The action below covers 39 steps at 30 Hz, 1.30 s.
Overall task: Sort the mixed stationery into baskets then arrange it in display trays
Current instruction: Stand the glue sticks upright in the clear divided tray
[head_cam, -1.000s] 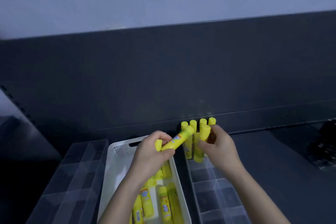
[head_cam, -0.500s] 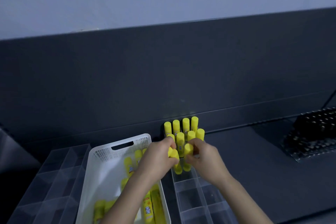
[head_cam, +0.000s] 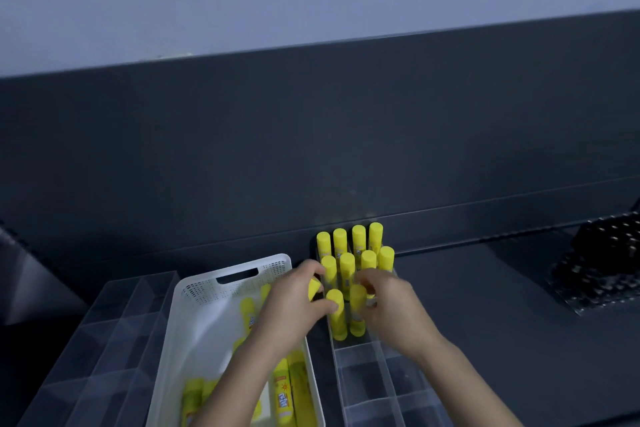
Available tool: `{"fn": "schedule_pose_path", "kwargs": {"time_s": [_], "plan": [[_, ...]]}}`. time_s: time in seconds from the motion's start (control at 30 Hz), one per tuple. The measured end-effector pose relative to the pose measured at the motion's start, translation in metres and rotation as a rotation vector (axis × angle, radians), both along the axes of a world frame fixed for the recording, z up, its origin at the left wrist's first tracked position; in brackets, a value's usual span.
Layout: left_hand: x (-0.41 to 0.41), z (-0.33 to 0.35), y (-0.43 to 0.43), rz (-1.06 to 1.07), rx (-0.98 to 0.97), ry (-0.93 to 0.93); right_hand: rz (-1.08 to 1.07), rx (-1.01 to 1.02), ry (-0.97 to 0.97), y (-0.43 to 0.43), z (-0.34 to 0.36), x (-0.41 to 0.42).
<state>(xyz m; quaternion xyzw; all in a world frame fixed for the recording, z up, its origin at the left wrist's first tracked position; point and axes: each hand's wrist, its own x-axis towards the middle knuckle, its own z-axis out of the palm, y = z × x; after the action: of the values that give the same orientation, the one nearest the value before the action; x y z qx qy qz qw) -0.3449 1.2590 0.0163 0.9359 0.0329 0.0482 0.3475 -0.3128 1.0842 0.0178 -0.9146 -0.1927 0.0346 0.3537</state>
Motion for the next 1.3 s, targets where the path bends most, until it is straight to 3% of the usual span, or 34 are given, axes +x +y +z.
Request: {"fn": "schedule_pose_path", "kwargs": {"time_s": [0.23,0.6,0.83,1.07,1.3], "plan": [[-0.022,0.005,0.036,0.163,-0.150,-0.030,-0.037,0.089,-0.157,0.033,0.015,-0.003],[-0.063,-0.009,0.086,0.336,-0.263,-0.074,0.157,-0.101,-0.179,0.098,0.012,-0.030],[-0.072,-0.011,0.100,0.417,-0.332,-0.137,0.342,-0.383,0.158,0.146,-0.022,-0.061],[-0.078,-0.011,0.112,0.508,-0.411,-0.199,0.277,-0.587,0.187,0.164,-0.033,-0.067],[-0.079,-0.004,0.118,0.508,-0.433,-0.267,0.154,-0.421,0.451,0.166,-0.027,-0.059]]}}
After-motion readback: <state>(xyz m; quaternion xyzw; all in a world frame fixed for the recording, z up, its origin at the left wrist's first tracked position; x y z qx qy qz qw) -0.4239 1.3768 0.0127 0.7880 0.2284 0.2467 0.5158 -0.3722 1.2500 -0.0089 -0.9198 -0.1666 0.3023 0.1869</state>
